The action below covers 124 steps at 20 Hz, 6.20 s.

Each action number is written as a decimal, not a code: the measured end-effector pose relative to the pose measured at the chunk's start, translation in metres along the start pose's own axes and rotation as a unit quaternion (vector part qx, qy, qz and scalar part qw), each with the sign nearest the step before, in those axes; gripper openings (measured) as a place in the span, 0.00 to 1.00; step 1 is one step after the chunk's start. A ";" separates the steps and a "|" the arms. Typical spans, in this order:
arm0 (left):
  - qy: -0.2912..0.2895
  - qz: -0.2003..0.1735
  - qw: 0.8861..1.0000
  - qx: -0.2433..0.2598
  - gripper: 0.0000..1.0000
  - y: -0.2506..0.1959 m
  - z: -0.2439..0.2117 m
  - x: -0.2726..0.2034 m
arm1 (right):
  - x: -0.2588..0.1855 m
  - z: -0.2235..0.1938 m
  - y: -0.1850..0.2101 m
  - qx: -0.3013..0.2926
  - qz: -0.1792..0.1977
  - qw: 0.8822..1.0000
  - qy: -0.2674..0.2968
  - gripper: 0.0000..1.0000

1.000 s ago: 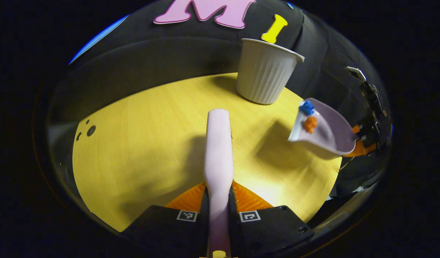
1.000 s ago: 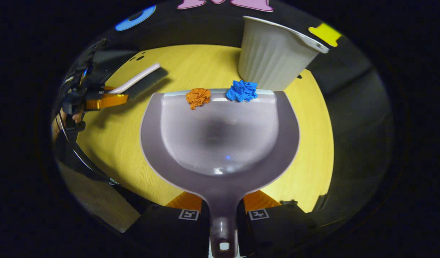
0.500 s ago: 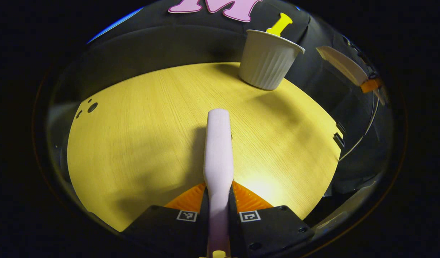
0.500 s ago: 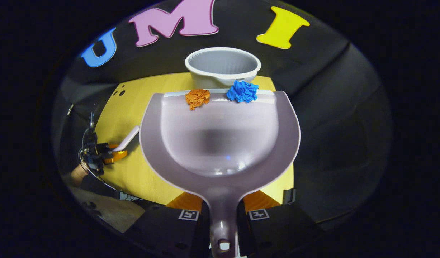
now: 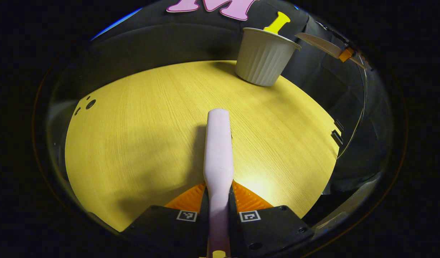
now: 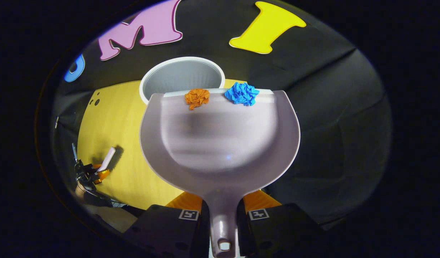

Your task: Pick up the small broom and dustpan from the desktop, sweep the trash into the dustpan with the broom, and then empty the trash into the garbage bin.

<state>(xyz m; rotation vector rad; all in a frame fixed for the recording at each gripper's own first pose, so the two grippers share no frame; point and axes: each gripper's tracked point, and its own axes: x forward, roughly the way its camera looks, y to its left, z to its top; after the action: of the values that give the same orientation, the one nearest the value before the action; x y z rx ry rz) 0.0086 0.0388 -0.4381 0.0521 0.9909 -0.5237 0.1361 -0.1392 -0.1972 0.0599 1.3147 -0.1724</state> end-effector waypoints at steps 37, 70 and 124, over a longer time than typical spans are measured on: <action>-0.021 0.061 0.997 -0.029 0.31 0.008 0.031 -0.008 | -0.025 0.018 -0.011 -0.047 0.070 0.989 -0.122 0.35; 0.002 0.172 0.978 -0.121 0.25 -0.013 0.061 0.016 | 0.193 -0.177 0.219 -0.191 0.195 0.961 -0.047 0.35; -0.252 0.165 0.951 -0.068 0.57 -0.078 0.157 -0.158 | -0.028 -0.068 0.208 -0.064 0.214 0.901 -0.371 0.65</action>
<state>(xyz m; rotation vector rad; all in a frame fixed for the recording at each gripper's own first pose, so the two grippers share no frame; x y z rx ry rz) 0.0287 -0.0099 -0.2078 -0.0397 0.4978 -0.1430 0.0978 0.0777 -0.1982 0.1537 0.5213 0.2545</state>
